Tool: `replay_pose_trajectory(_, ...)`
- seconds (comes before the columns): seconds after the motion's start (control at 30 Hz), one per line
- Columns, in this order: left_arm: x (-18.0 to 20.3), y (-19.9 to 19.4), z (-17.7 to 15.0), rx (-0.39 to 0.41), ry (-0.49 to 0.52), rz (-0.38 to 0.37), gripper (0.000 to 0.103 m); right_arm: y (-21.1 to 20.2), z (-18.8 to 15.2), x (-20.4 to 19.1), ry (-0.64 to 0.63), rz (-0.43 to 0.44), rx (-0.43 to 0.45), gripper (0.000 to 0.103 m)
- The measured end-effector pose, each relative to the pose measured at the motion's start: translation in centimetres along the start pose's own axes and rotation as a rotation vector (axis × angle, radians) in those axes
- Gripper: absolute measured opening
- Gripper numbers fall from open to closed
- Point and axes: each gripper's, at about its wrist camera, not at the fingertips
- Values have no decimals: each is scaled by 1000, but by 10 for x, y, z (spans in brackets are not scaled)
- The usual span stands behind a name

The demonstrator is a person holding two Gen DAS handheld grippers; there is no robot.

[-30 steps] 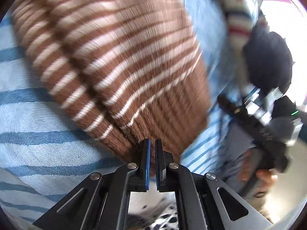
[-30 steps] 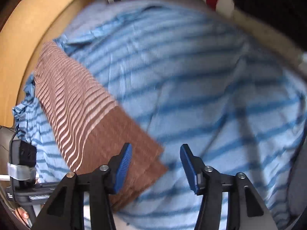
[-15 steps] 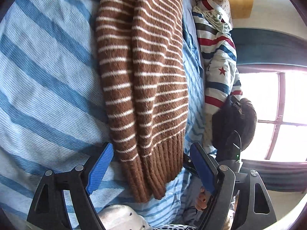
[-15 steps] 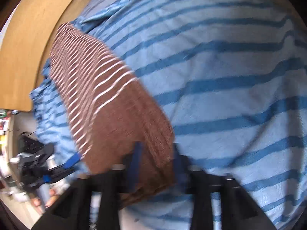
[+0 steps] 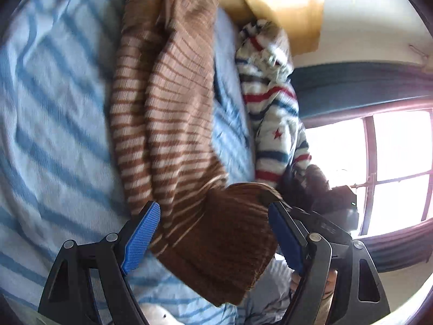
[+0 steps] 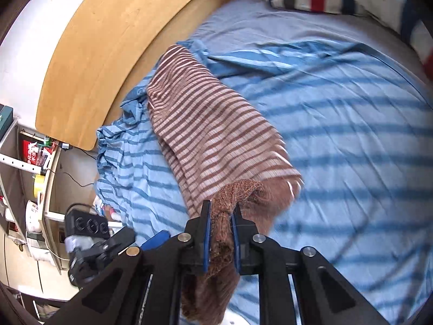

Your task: Fold clothes

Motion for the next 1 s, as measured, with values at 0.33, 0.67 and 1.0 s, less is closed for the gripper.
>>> replay_pose_trajectory(0.33, 69, -16, 26, 260, 273, 113, 77, 73, 84, 8, 79, 3, -4, 15)
replay_pose_trajectory(0.67, 14, 94, 62, 173, 229, 467, 5, 69, 99, 9, 20, -103, 137, 50)
replay_pose_trajectory(1.0, 0, 87, 71, 249, 222, 420, 2, 94, 63, -42, -420, -171, 48, 32)
Point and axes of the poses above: each gripper's, at about its wrist camera, not at the fingertips, and y roughly the way its jaws point, x to its right, z to its top, and after that the axes turned 8 degrees about -y, right-handed
